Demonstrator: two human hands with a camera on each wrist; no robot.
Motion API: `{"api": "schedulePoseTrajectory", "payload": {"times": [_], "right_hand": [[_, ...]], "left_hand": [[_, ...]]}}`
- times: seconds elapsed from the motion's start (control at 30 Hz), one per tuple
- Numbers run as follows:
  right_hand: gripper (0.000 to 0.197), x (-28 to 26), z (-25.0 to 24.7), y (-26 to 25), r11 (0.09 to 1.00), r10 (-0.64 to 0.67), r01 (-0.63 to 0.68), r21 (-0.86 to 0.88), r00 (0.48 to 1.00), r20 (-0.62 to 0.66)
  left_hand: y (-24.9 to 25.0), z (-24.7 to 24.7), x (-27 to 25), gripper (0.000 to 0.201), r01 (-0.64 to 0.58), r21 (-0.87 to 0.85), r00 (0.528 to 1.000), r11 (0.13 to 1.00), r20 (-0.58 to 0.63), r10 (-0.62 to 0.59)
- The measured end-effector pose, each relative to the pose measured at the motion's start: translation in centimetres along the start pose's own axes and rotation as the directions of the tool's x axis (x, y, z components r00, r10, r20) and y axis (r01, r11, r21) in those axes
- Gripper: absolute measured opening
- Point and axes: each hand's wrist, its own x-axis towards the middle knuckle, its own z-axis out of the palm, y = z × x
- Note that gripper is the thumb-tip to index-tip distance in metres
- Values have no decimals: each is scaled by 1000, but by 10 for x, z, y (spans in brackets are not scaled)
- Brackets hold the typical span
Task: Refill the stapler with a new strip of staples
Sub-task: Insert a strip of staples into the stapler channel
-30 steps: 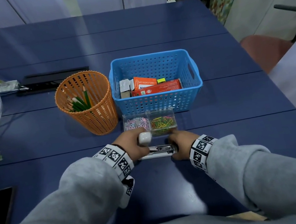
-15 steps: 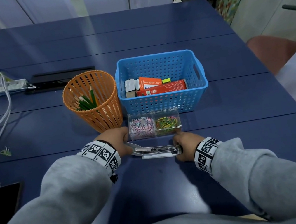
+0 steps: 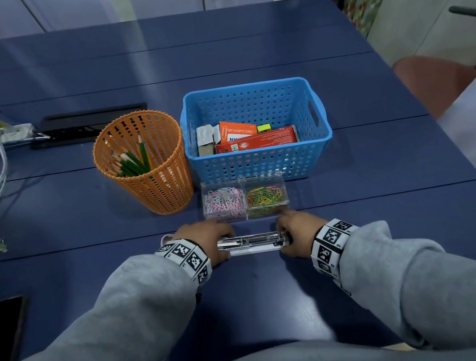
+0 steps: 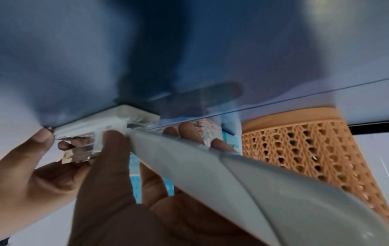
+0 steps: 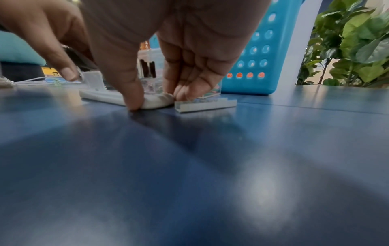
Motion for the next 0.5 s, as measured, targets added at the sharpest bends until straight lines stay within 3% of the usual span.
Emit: {"api": "schedulePoseTrajectory", "payload": {"times": [0.23,0.37,0.43,0.5], "right_hand": [[48,0,-3,9,998,-13,12,58,1000,15],[46,-10,-17,34,990,57,-45,133,995,-83],[42,-15,-23,52,989,102,-90,116,989,-104],[42,-19,-23,63,996,80,-78,45,996,-46]], "left_hand": [[9,4,9,39,-28,-6,1000,1000,-7,28],[6,6,10,35,-39,1,999,999,-25,39],[5,6,9,34,-41,2,999,999,-28,41],[4,6,9,33,-40,4,999,999,-33,40]]}}
